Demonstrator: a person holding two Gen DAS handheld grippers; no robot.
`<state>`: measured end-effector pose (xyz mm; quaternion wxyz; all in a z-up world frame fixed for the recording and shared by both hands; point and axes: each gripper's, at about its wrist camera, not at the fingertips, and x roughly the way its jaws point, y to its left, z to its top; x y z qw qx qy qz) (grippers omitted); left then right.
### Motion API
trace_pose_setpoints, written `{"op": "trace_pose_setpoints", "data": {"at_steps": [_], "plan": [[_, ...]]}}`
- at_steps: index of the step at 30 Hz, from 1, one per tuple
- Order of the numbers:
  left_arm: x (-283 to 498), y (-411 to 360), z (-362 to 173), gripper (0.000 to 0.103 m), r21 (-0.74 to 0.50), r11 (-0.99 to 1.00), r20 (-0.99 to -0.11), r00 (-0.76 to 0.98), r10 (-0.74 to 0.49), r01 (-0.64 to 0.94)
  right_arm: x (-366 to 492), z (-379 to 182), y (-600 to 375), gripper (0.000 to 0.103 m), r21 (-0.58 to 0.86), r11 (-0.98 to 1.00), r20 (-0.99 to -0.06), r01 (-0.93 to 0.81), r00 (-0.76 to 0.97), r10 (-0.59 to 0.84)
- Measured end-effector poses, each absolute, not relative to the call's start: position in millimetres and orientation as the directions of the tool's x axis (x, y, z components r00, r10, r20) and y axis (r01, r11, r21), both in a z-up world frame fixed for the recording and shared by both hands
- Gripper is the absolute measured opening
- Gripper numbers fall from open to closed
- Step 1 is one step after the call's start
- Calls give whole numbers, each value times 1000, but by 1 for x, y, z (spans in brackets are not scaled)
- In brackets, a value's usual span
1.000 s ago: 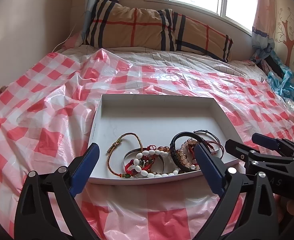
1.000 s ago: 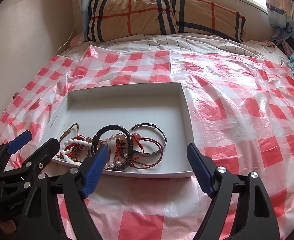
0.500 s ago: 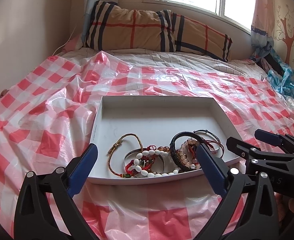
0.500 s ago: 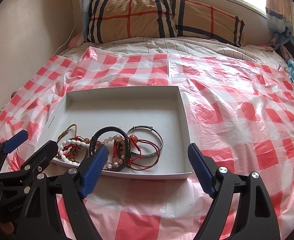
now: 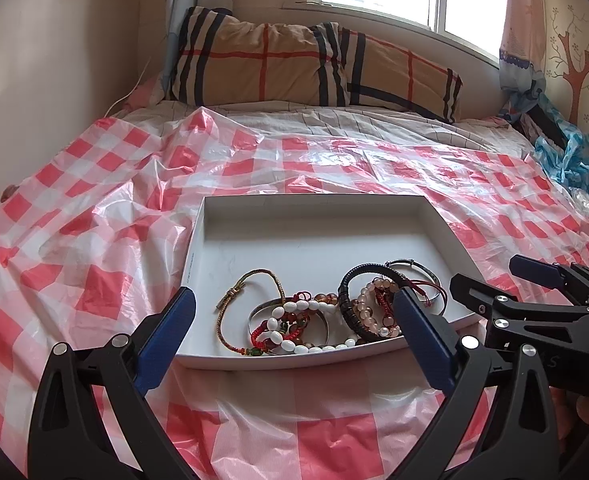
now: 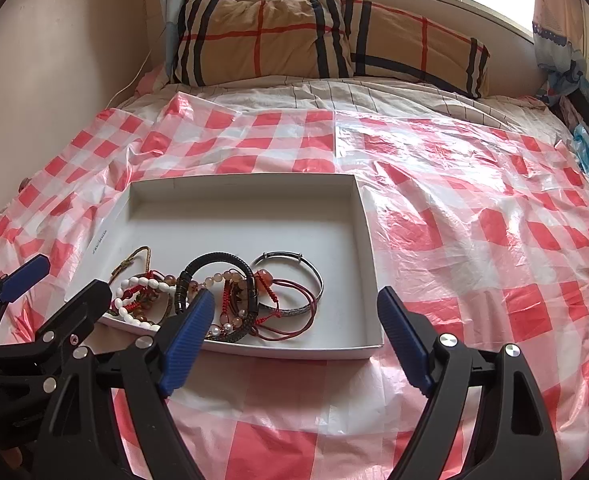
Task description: Organize jewelry
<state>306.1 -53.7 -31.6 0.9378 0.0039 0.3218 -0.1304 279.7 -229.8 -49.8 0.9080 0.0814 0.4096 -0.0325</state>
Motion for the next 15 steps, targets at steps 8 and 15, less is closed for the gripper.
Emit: {"op": "trace_pose_setpoints", "data": {"at_steps": [8, 15], "plan": [[305, -55, -32, 95, -74, 966, -604, 760, -240, 246, 280, -51, -231, 80, 117, 985, -749, 125, 663, 4], [305, -55, -32, 95, -63, 967, -603, 762, -235, 248, 280, -55, -232, 85, 126, 983, -755, 131, 656, 9]]}}
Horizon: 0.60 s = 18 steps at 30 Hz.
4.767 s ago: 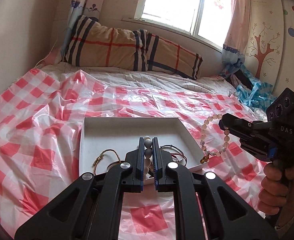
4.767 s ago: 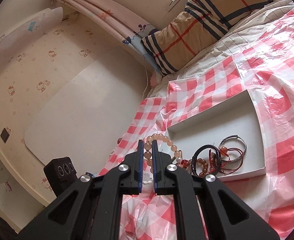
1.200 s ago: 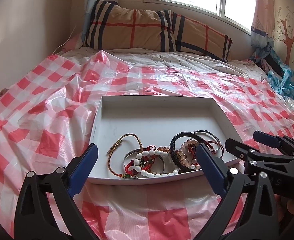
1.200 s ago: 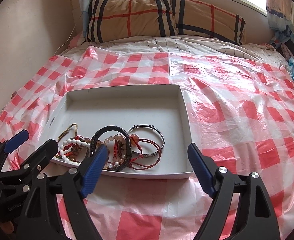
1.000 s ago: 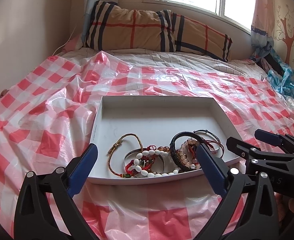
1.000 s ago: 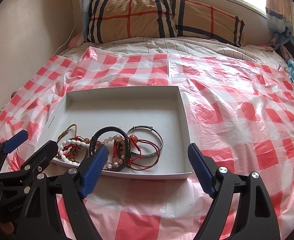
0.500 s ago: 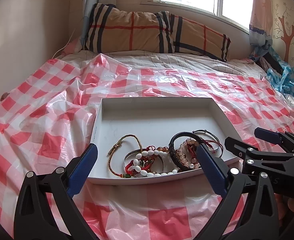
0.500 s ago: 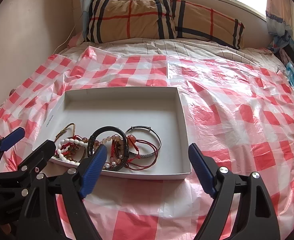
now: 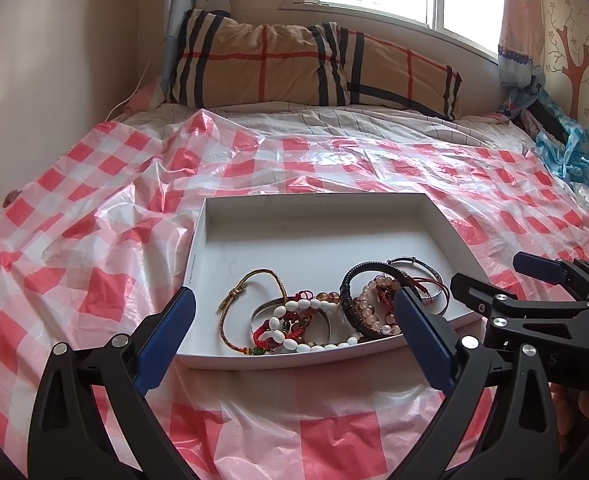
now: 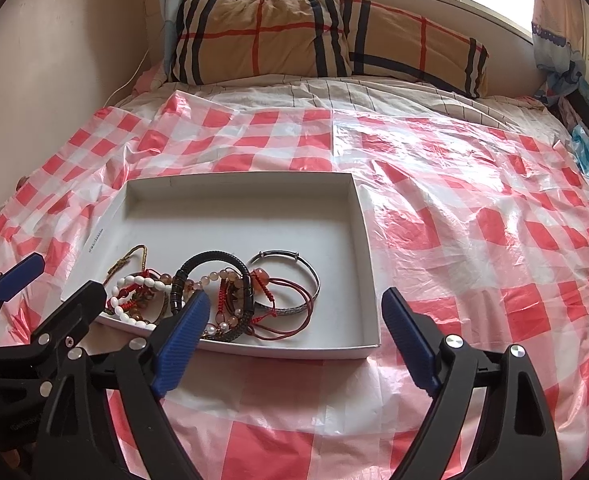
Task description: Organize jewelry
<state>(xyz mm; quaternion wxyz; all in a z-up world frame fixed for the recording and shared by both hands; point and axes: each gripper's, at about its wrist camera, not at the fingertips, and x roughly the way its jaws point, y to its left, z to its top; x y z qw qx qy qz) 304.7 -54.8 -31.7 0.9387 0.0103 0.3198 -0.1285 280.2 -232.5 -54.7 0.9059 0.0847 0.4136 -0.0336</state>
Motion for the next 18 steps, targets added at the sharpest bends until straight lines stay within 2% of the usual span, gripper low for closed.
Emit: {"op": "trace_pose_setpoints", "data": {"at_steps": [8, 18], "plan": [[300, -48, -22, 95, 3, 966, -577, 789, -208, 257, 278, -62, -230, 85, 127, 984, -769, 123, 639, 19], [290, -30, -6, 95, 0, 966, -555, 803, -215, 259, 269, -64, -227, 86, 137, 984, -770, 114, 637, 33]]}}
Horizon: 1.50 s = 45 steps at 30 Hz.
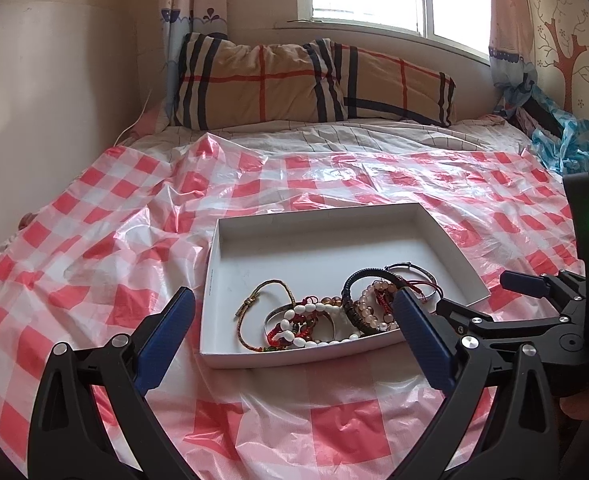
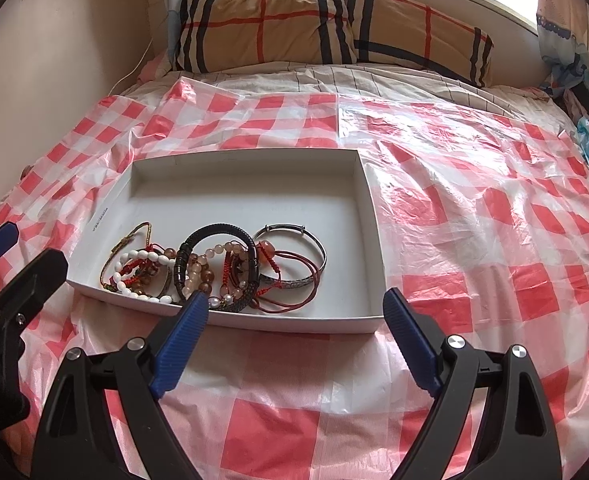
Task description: Organize jewelry
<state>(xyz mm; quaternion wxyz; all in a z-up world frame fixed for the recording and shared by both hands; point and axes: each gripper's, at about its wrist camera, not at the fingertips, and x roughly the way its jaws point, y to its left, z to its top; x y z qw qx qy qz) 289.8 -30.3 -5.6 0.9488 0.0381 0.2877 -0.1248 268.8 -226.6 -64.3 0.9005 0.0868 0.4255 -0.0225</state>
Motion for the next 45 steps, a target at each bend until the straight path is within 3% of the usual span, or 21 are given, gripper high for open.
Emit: {"op": "trace_pose_setpoints", "data": {"at_steps": [18, 23, 36, 45], "plan": [[234, -47, 18, 95, 66, 963, -550, 815, -183, 261, 215, -33, -237, 88, 149, 980, -716, 135, 698, 12], [209, -41, 39, 95, 103, 957, -529, 830, -177, 269, 169, -1, -250, 88, 108, 981, -667, 159, 744, -47], [74, 4, 81, 95, 30, 957, -585, 782, -217, 289, -3, 74, -232, 95, 91, 991, -610, 98, 792, -22], [-33, 27, 86, 95, 62, 958, -588, 786, -191, 279, -111, 74, -223, 95, 135, 982, -629, 132, 778, -18]]}}
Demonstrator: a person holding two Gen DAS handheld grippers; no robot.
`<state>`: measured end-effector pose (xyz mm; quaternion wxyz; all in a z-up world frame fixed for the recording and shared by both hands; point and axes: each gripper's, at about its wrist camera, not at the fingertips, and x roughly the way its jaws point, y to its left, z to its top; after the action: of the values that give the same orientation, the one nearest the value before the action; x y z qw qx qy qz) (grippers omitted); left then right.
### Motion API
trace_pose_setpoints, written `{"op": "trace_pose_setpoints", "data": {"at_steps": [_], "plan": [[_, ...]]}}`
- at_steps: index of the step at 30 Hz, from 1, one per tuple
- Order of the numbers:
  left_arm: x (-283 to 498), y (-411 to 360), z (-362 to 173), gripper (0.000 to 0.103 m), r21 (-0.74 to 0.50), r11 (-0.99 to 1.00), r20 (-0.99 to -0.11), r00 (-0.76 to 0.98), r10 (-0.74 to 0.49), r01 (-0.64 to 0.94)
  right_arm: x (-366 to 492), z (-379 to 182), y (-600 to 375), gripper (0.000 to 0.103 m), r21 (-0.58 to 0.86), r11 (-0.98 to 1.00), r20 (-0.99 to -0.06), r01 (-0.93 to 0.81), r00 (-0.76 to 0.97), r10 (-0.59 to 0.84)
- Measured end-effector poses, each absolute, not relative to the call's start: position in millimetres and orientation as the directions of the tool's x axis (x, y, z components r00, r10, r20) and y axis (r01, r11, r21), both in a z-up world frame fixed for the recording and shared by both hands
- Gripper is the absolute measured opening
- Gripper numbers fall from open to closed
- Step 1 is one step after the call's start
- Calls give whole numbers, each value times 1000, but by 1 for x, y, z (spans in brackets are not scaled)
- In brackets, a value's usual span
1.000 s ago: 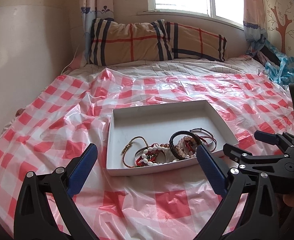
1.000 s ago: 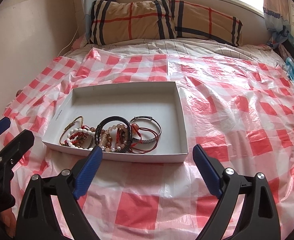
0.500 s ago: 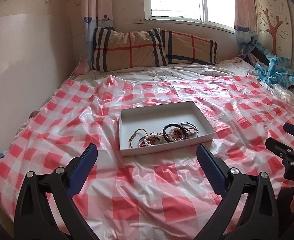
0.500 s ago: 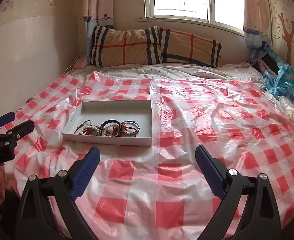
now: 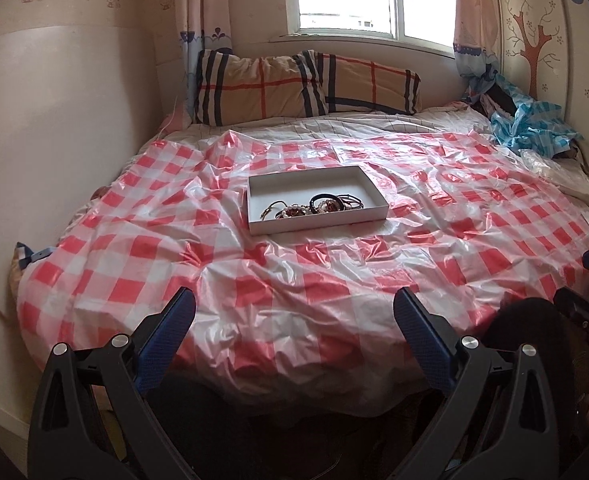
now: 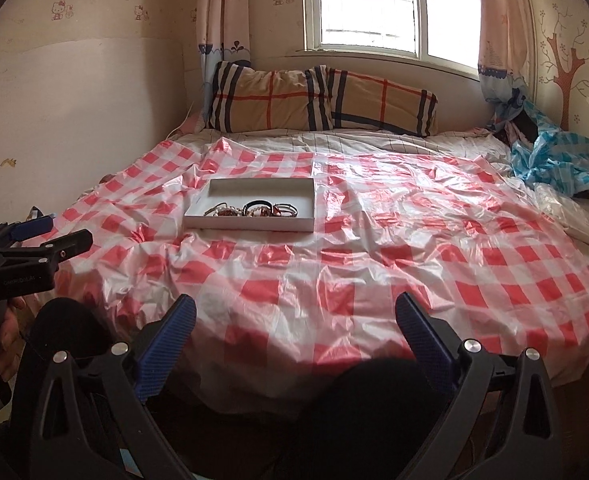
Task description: Organize jewelry
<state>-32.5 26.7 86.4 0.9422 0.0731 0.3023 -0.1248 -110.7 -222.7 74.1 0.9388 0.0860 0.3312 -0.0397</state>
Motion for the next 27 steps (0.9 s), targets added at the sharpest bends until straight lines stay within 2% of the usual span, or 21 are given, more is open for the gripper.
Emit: {"op": "trace_pose_setpoints", "data": {"at_steps": [7, 11, 16, 27], "plan": [[-82, 36, 72, 95, 51, 965, -634, 754, -169, 259, -160, 46, -227, 95, 243, 947, -673, 210, 740, 9], [-106, 36, 64, 95, 49, 966, -650, 742, -162, 254, -172, 28, -212, 95, 279, 940, -700, 199, 712, 57], [-130, 33, 56, 95, 38, 969, -650, 742, -162, 244, -173, 17, -182, 95, 233, 965, -739, 122, 667, 94], [-126, 34, 43, 95, 26, 969, -669, 724, -165, 245, -170, 16, -190, 96, 246, 954, -734, 170, 676, 69]]}}
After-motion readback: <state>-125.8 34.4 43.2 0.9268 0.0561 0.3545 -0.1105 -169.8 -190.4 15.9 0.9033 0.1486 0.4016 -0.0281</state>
